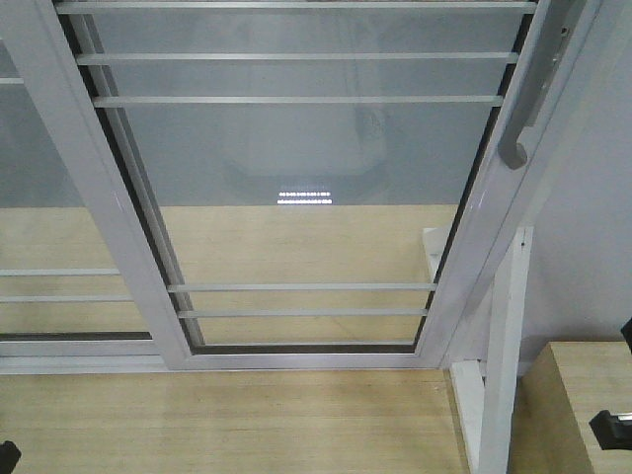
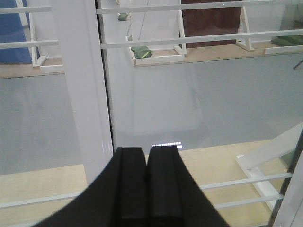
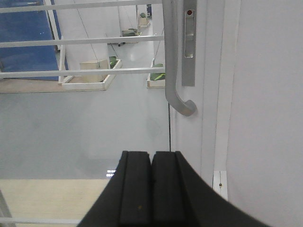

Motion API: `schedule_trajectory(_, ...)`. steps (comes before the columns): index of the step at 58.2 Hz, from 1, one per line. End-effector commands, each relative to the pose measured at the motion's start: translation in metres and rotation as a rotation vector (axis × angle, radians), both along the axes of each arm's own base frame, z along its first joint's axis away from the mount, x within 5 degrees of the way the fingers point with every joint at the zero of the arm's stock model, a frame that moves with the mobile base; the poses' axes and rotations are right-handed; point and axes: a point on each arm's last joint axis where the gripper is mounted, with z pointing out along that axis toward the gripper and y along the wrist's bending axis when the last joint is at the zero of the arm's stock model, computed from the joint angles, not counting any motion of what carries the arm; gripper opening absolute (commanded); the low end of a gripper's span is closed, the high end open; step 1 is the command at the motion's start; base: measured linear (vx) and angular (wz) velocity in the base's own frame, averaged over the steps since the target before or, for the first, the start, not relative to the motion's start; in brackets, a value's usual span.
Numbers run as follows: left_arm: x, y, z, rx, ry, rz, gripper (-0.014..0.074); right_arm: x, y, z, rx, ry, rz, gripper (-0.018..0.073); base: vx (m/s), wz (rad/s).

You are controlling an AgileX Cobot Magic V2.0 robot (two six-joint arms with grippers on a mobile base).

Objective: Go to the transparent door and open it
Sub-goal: 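Drive up close to the glass door and stop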

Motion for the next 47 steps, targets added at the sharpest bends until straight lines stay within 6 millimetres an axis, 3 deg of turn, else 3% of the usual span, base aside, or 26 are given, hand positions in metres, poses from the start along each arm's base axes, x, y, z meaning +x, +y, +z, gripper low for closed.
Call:
schedule_trajectory(1,0.001,0.0,0.005,-0.012,-0.064,0.002,0.0003,0.002,-0.001,0.006,-0.002,-0.058,-0.012,-0.0005,0.0,0.0)
schedule_trajectory(13,0.002,0.0,0.007,-0.013,-0.088,0.004,0.0003,0.002,-0.001,0.007,-0.001,-0.067,-0.013,-0.0005,0.0,0.0)
schedule_trajectory(28,0.001,0.003,0.027,-0.071,-0.304,0.028,0.0003,0.002,-0.002,0.021,0.01,-0.224,-0.028,-0.0005,0.0,0.0)
schedule_trajectory(38,-0.003,0.005,0.049,-0.186,-0.479,0.043,0.0003,-0.004,-0.004,0.051,0.008,-0.432,-0.045,-0.0005,0.0,0.0)
schedule_trajectory(47,0.0,0.005,0.073,-0.178,-0.503,0.042,0.0003,-0.001,-0.003,0.093,-0.02,-0.46,-0.046,-0.0005,0.0,0.0)
